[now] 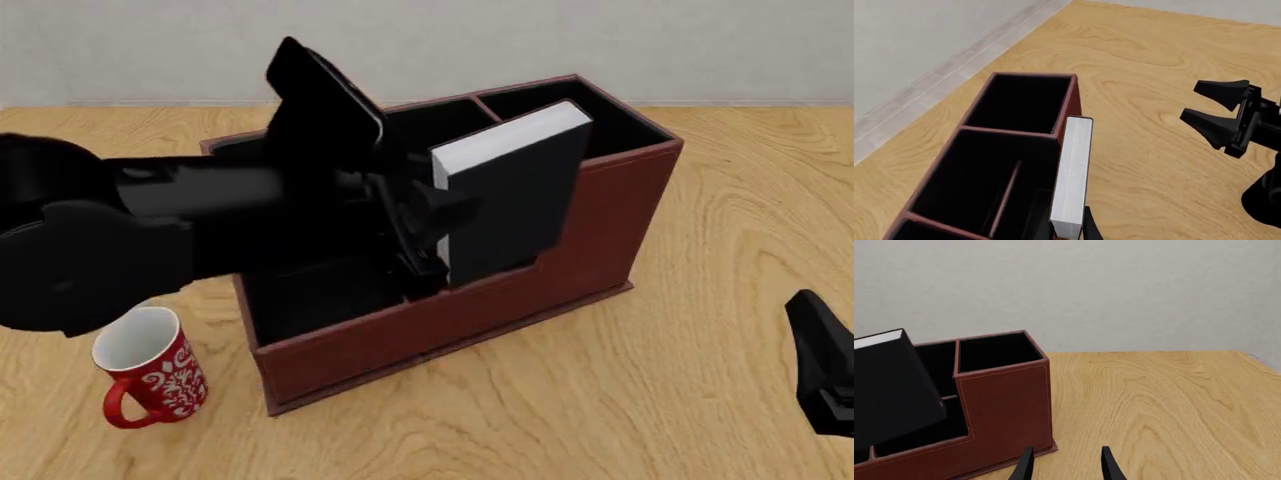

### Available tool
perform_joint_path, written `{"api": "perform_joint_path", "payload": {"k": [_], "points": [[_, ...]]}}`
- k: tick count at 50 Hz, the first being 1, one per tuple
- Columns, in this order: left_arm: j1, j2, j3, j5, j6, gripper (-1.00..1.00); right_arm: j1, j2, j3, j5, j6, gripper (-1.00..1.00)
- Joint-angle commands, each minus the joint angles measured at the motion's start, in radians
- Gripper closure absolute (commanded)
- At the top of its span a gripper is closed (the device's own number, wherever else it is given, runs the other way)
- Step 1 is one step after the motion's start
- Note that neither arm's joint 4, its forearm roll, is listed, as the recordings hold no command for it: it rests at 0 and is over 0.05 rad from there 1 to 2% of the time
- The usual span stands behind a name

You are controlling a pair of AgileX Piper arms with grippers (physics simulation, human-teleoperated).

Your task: Pick up the book and place it in the back compartment of the caddy.

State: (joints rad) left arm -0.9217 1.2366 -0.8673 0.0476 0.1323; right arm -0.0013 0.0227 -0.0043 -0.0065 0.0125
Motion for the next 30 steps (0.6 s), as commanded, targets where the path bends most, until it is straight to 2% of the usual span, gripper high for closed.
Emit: {"api": "perform_joint_path", "payload": {"k": [1,30], "points": [[0.028,0.032,-0.02,-0.008,0.051,1.0,0.0,-0.007,-0.002,0.009,0.0,-1.0],[0.086,0.095,-0.01,-0.035,0.096,1.0,0.0,0.003,0.001,-0.004,0.0,-1.0]]}}
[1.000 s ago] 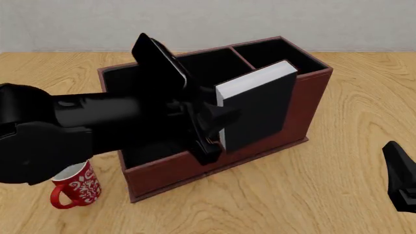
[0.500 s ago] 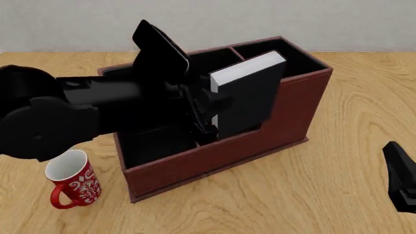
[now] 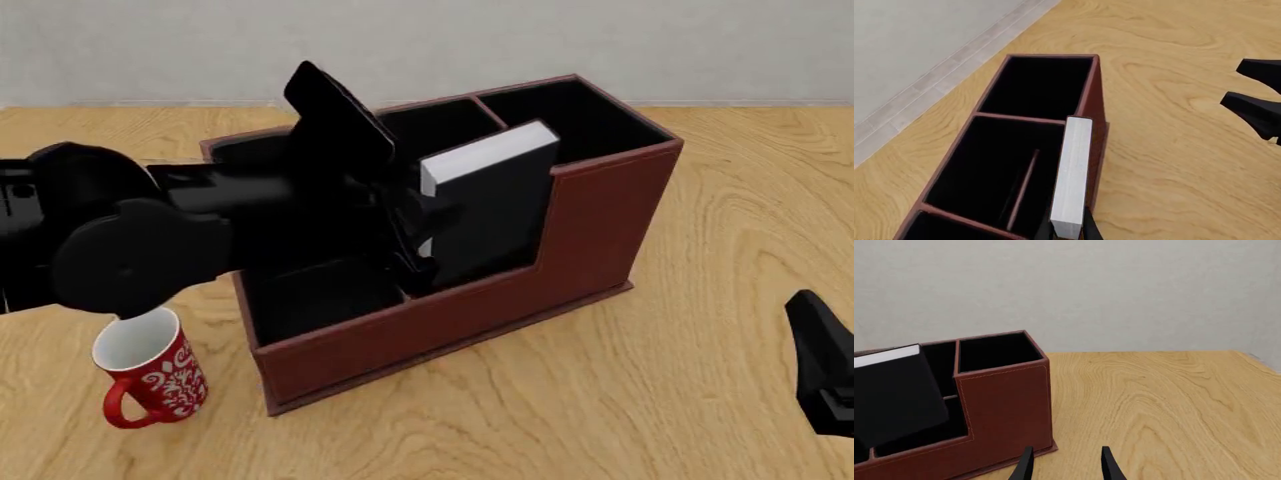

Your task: Pick up the book and place it in the back compartment of the caddy.

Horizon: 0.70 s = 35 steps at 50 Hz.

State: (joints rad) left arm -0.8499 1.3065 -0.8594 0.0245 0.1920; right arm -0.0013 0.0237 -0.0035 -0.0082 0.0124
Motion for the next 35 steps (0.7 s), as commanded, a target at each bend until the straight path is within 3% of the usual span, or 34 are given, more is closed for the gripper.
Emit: {"api": "perform_joint_path", "payload": {"k": [1,11,35], "points": [[0.015,0.036,-0.022,-0.012,0.038,1.0,0.0,0.003,0.0,-0.003,0.0,-1.0],[0.041,0.088,-0.059,-0.017,0.047,1.0,0.0,0.0,0.0,0.0,0.0,-1.0],[0.076,0.113,-0.027,-0.049,0.059,1.0,0.0,0.006,0.0,-0.006,0.0,-1.0]]}}
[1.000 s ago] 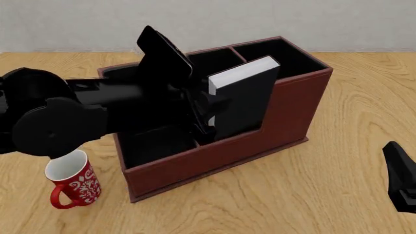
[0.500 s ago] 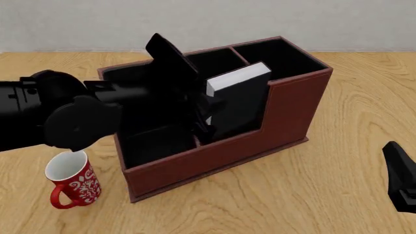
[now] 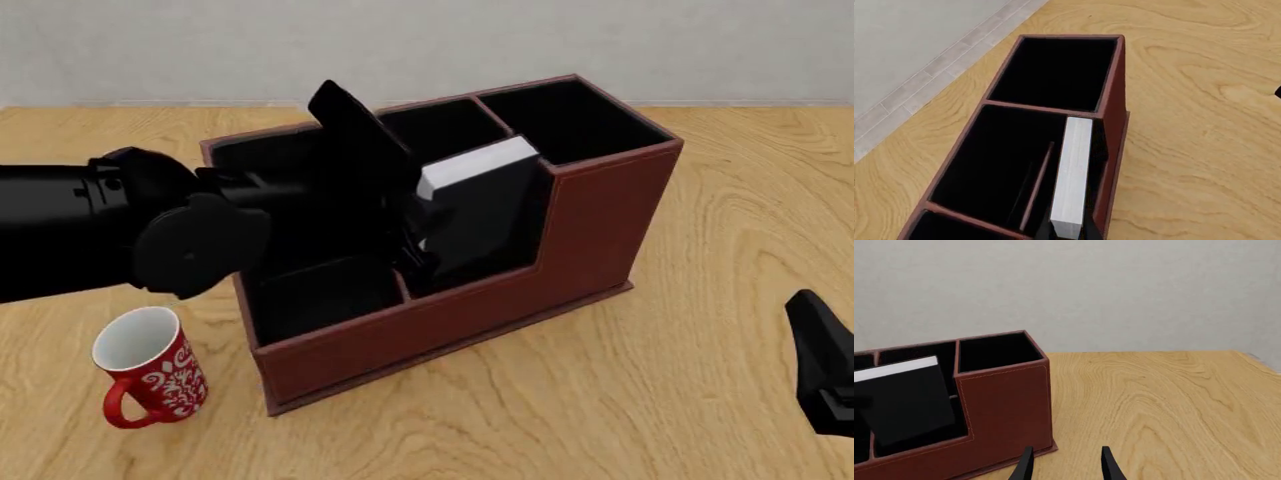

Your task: Pick up the book and place it in the back compartment of the caddy.

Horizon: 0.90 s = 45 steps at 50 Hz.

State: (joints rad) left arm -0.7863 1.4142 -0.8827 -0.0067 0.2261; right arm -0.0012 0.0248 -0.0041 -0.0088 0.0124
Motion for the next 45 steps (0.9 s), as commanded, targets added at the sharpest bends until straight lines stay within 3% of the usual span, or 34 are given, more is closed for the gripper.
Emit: {"api": "perform_joint_path", "payload": {"k": [1,22,45], "points": [[0.012,0.008,-0.004,-0.019,0.022,1.0,0.0,0.006,0.001,-0.007,0.0,-1.0],[-0.004,0.058,-0.001,-0.054,-0.002,1.0,0.0,0.0,0.0,0.0,0.0,-1.0],[0.017,0.086,0.047,-0.104,0.023,1.0,0.0,0.001,0.0,0.0,0.0,-1.0]]}}
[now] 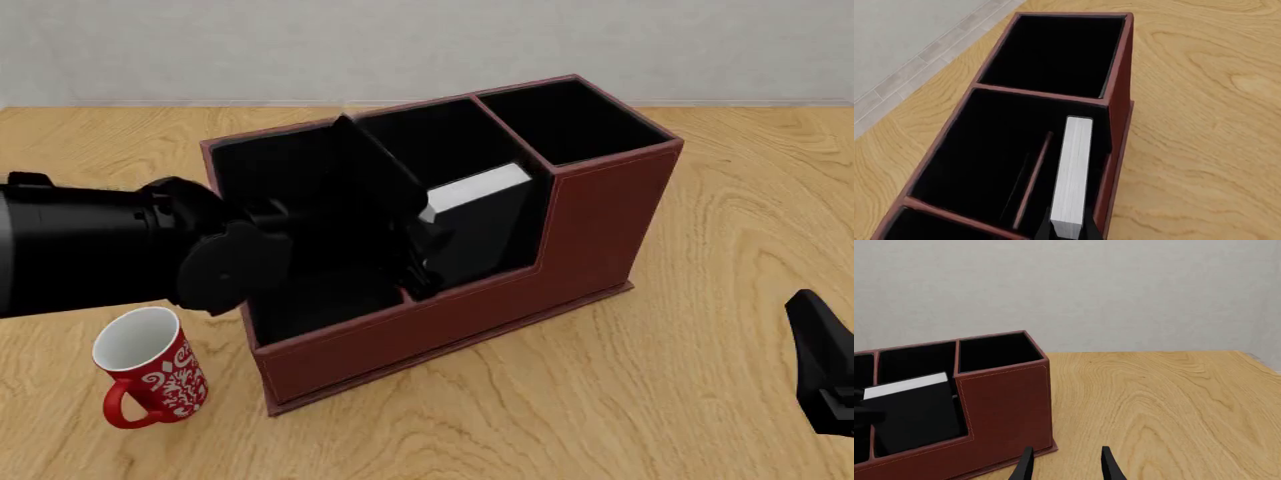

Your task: Pick up the book and place it in the back compartment of the caddy.

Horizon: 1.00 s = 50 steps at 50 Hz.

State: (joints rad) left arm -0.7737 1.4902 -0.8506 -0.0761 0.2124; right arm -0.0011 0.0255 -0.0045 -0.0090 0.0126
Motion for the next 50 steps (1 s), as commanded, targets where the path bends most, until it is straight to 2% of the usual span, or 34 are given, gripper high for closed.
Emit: {"api": "perform_joint_path", "payload": {"k": [1,9,28,29,50], "points": [[0.006,0.012,0.017,-0.035,0.042,1.0,0.0,0.0,0.0,0.0,0.0,-1.0],[0.009,0.026,0.03,-0.046,0.057,1.0,0.0,0.0,0.0,0.0,0.0,-1.0],[0.011,0.035,0.026,-0.054,0.037,1.0,0.0,0.0,0.0,0.0,0.0,-1.0],[0.011,0.031,0.025,-0.052,0.029,-1.0,0.0,0.0,0.0,0.0,0.0,-1.0],[0.011,0.011,0.043,-0.065,0.034,-1.0,0.0,-0.001,0.0,0.0,0.0,-1.0]]}}
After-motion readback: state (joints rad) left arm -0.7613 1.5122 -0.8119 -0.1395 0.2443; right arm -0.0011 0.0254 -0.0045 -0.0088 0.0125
